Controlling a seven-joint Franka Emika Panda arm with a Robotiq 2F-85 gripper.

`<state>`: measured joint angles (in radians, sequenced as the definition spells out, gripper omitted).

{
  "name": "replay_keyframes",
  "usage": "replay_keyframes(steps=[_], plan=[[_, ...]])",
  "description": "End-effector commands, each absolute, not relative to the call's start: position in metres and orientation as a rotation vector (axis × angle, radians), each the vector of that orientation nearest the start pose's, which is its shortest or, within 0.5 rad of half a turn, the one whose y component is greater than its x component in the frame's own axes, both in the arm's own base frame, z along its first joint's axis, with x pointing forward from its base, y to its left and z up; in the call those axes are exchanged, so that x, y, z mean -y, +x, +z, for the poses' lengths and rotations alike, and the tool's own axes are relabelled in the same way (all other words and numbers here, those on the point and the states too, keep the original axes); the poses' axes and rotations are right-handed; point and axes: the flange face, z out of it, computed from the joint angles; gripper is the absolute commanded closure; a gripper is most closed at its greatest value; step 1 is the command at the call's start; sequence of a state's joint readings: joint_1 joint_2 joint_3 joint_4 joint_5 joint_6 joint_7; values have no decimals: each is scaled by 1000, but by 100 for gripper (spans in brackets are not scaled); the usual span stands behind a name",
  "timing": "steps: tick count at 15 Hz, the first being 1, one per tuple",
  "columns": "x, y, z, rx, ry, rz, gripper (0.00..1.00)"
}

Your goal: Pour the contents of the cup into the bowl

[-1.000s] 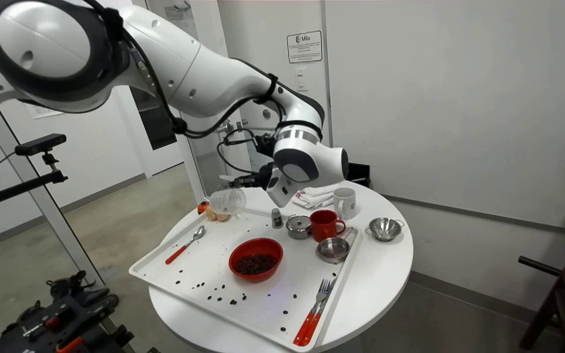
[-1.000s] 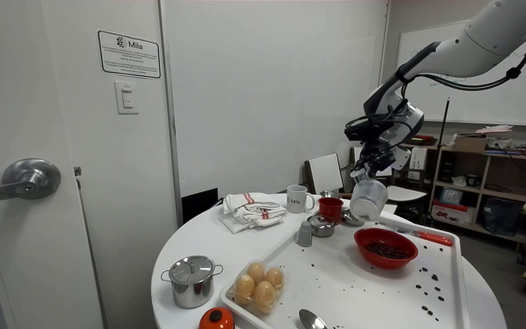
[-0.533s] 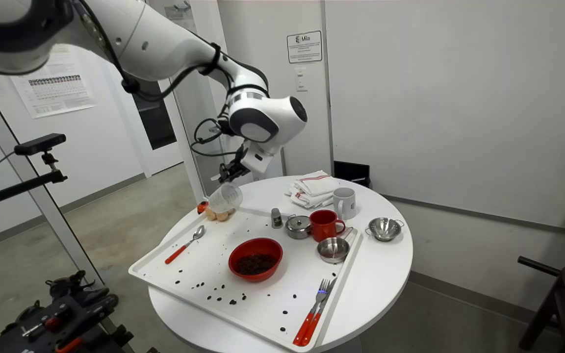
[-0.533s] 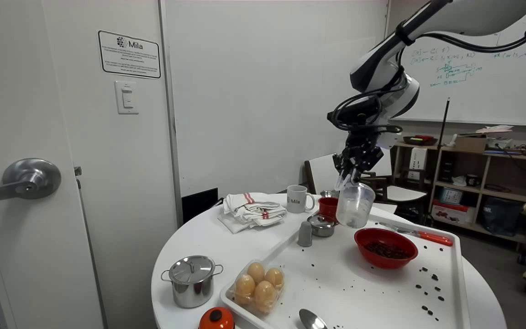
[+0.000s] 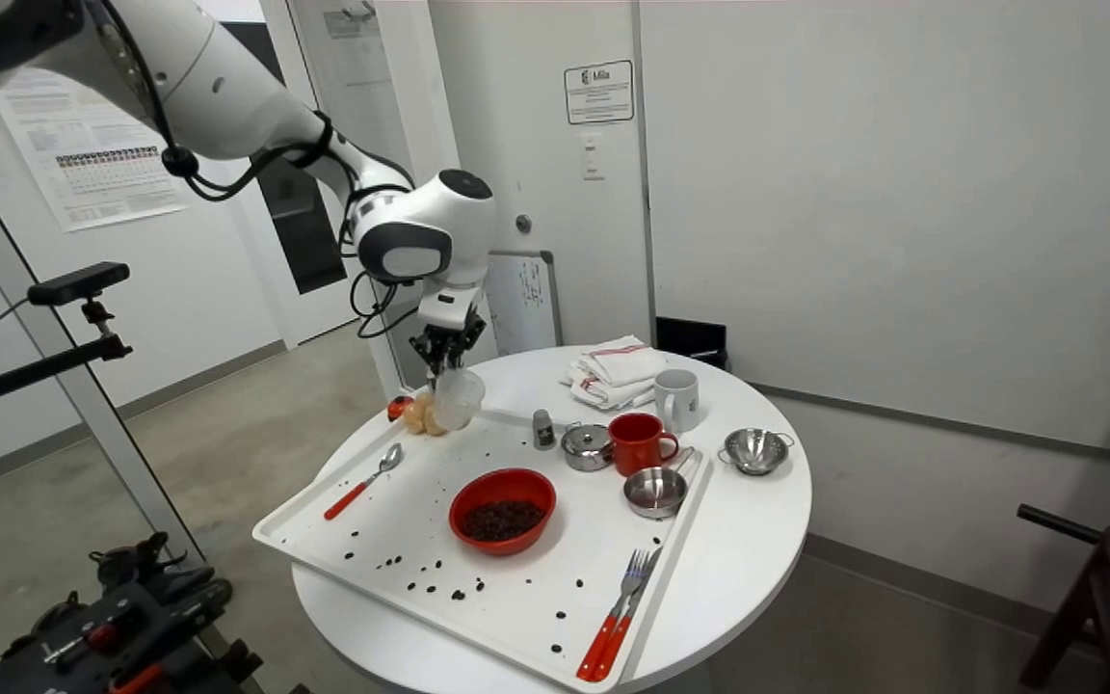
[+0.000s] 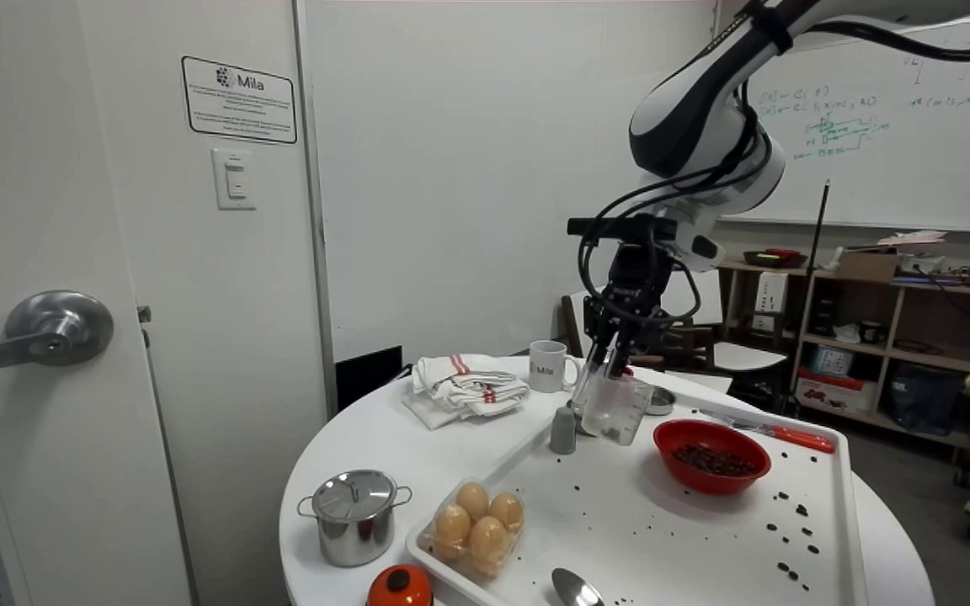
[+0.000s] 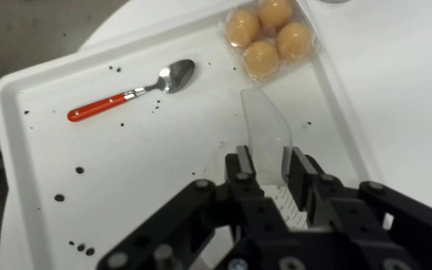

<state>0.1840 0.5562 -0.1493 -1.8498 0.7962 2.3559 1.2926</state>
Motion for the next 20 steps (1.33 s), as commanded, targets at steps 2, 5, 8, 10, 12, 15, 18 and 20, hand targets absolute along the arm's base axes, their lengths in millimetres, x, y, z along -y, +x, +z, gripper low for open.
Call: replay_keyframes(steps=[2, 5, 8, 10, 12, 15, 18, 20], plan=[[-40, 626, 212, -2303, -1654, 105, 89], [-35, 616, 194, -2376, -1643, -18, 89], [-33, 606, 182, -2434, -1643, -72, 89], [-33, 601, 179, -2463, -1661, -76, 89], [-34, 598, 175, -2481, -1678, -93, 89], [-37, 594, 172, -2499, -1701, -104, 89], [-43, 590, 169, -2504, -1749, -82, 89], [-50, 586, 166, -2492, -1793, -60, 89]])
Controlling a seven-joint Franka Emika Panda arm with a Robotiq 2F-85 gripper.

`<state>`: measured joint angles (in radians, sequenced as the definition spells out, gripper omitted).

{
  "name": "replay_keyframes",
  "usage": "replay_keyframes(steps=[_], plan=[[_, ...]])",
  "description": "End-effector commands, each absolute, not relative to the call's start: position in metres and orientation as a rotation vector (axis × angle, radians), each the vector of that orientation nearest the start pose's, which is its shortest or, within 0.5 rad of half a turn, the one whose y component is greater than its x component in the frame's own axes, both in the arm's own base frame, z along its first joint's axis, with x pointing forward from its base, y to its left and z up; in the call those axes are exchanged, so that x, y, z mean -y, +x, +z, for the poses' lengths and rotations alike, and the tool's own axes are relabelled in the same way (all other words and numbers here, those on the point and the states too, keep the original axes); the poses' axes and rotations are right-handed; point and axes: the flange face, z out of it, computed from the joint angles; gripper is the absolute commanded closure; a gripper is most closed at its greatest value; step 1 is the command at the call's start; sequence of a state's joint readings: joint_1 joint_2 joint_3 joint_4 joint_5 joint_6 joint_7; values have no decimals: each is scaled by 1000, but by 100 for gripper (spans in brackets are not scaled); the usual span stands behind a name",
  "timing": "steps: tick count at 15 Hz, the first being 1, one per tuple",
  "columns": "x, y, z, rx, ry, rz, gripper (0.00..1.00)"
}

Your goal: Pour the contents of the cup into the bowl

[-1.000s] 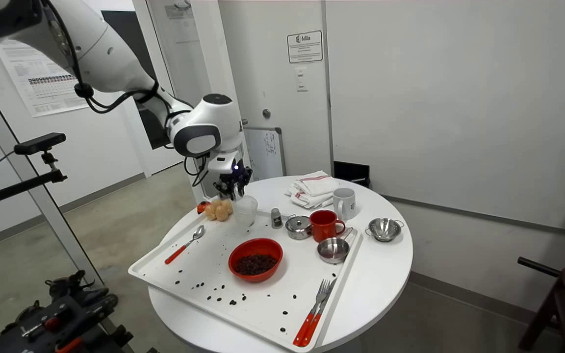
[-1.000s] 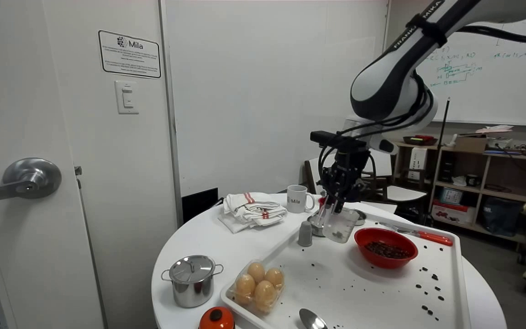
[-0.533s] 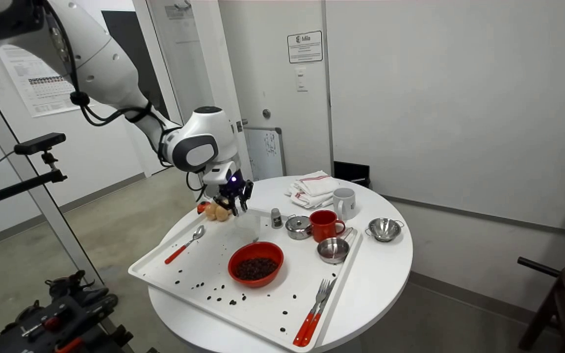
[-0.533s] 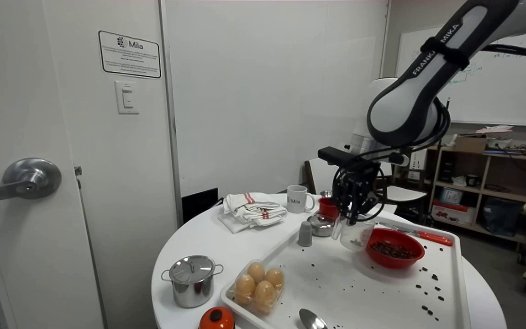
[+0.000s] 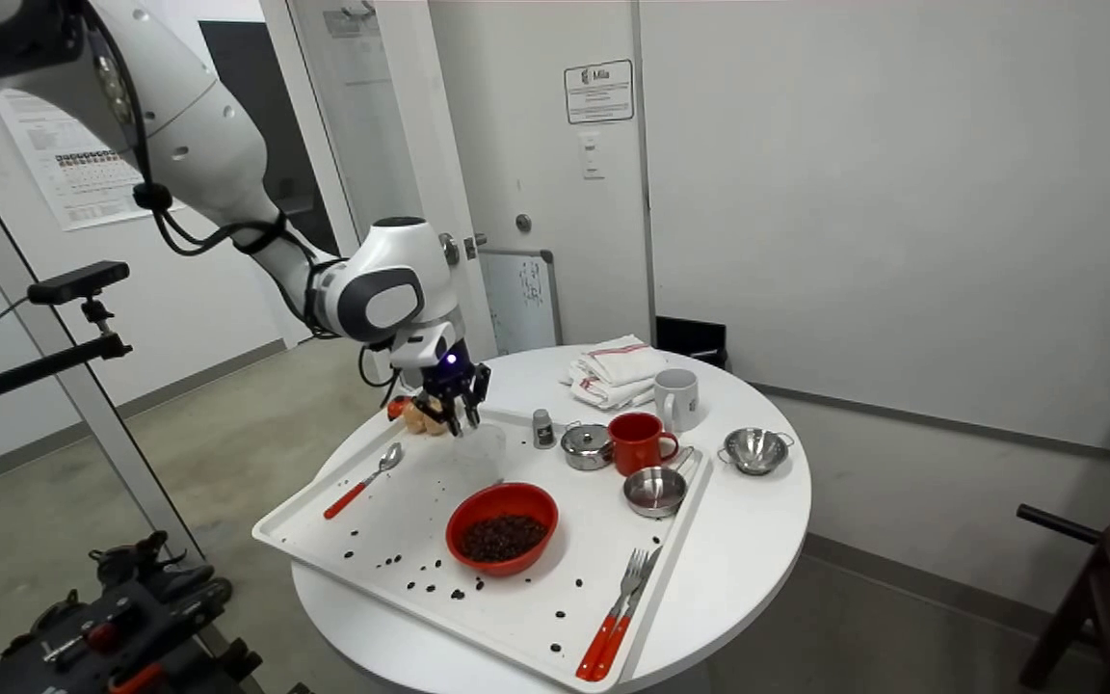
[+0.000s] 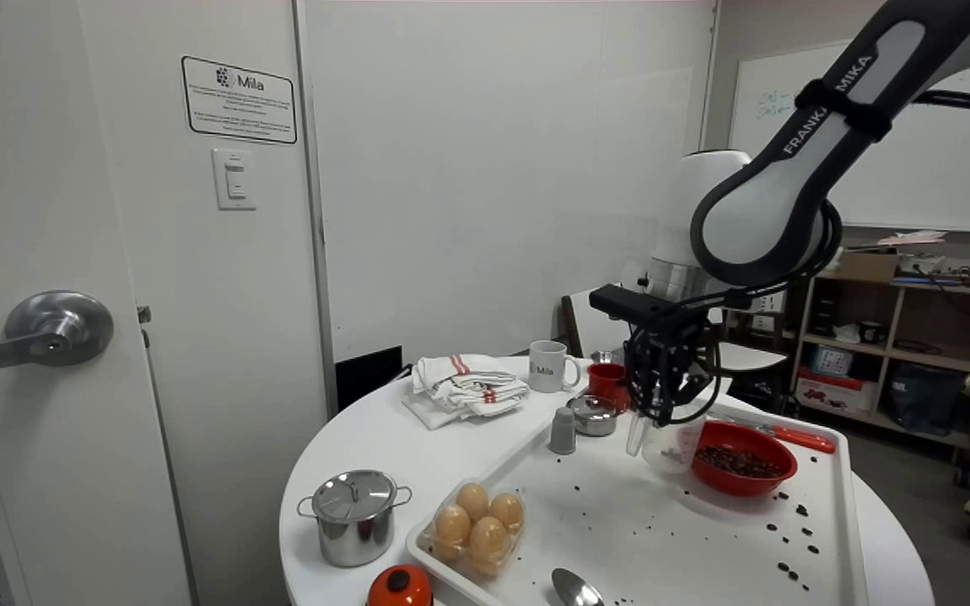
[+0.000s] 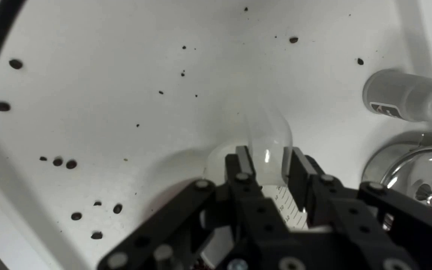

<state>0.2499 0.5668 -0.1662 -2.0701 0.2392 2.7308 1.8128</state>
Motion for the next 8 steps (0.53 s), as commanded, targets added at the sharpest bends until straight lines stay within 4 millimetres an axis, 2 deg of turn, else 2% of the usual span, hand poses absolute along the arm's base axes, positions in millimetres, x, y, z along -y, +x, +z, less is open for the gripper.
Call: replay_keyframes(steps=[1, 8], plan=[[-54, 584, 163, -2490, -1814, -50, 89], [-64, 567, 136, -2505, -1902, 59, 89]])
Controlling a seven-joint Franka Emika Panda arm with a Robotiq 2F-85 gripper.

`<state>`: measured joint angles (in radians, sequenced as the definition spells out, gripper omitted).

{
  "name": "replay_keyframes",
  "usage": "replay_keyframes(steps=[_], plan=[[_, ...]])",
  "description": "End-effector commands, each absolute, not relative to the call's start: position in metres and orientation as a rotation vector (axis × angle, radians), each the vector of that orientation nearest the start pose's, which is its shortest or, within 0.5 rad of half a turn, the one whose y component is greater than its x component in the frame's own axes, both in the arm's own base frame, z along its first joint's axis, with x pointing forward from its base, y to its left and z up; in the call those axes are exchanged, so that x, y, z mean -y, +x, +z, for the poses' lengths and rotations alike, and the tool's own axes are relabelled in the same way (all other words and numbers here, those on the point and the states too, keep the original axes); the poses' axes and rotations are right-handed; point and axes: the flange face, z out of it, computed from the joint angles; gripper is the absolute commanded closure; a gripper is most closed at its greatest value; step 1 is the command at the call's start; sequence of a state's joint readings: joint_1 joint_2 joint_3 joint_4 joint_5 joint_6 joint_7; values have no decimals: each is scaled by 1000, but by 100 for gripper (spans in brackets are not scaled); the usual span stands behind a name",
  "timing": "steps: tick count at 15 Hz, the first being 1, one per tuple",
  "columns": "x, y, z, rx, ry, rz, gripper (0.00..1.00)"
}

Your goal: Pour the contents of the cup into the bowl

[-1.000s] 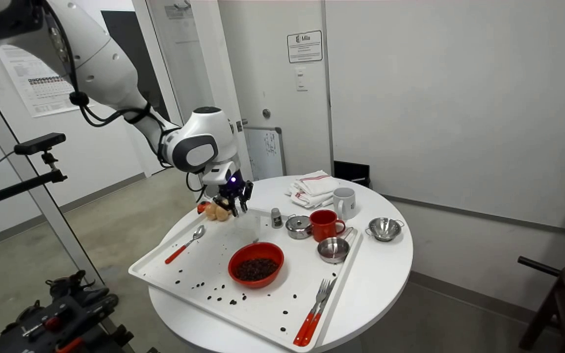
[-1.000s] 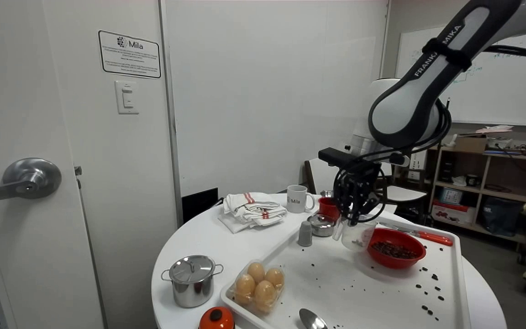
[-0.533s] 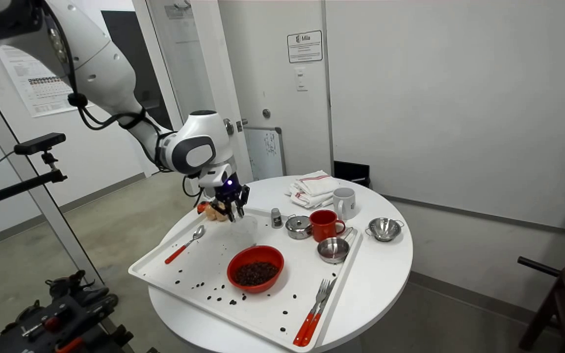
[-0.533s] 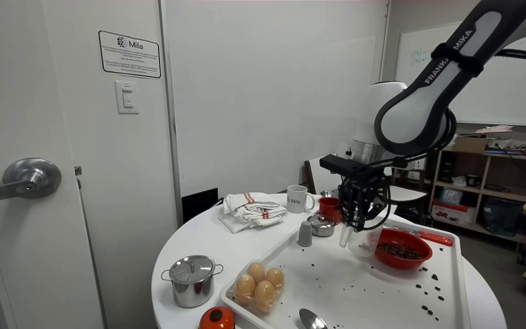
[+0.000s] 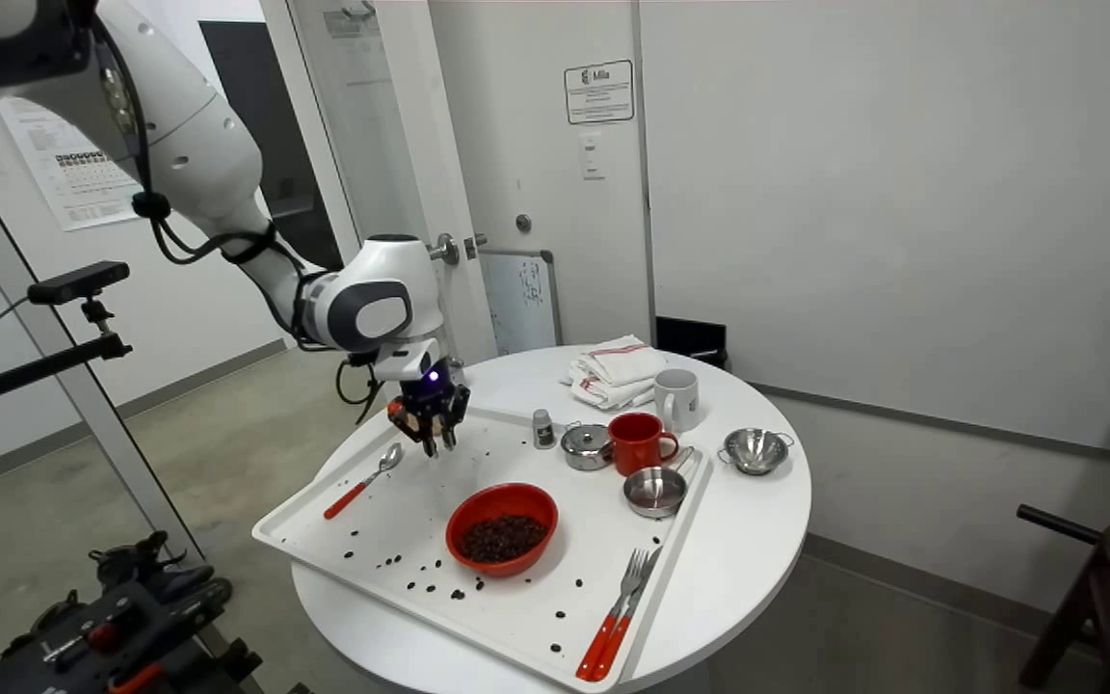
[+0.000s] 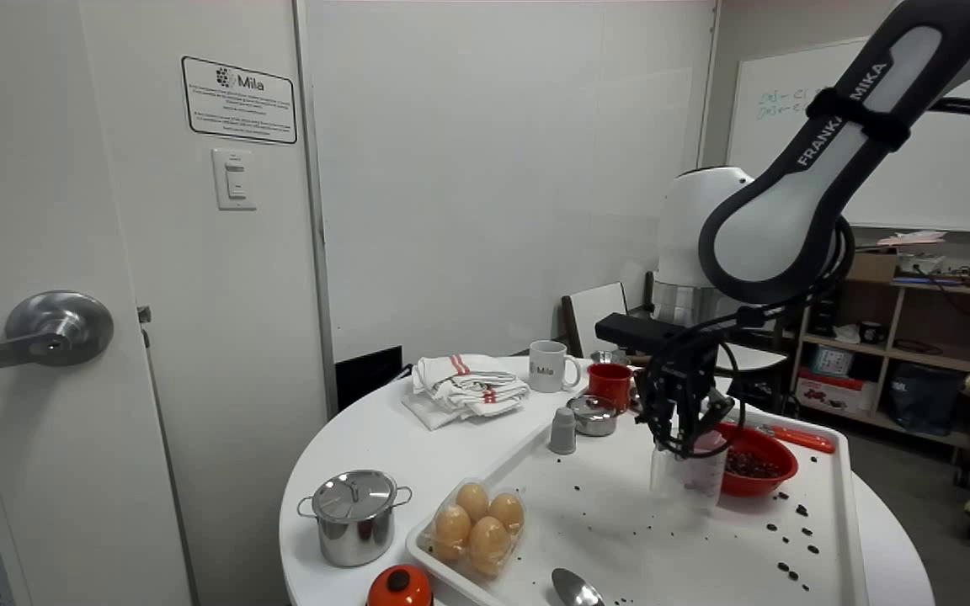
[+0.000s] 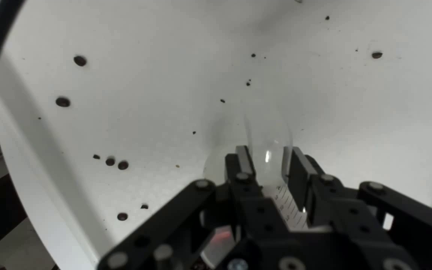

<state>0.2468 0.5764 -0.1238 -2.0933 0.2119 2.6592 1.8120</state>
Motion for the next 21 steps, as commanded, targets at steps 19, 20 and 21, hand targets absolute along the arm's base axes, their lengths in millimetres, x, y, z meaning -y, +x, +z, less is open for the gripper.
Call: replay_keyframes(steps=[19, 20, 21], plan=[[-58, 565, 131, -2529, -1869, 73, 0], [-57, 566, 133, -2528, -1863, 72, 0], [-56, 567, 135, -2528, -1859, 72, 0]])
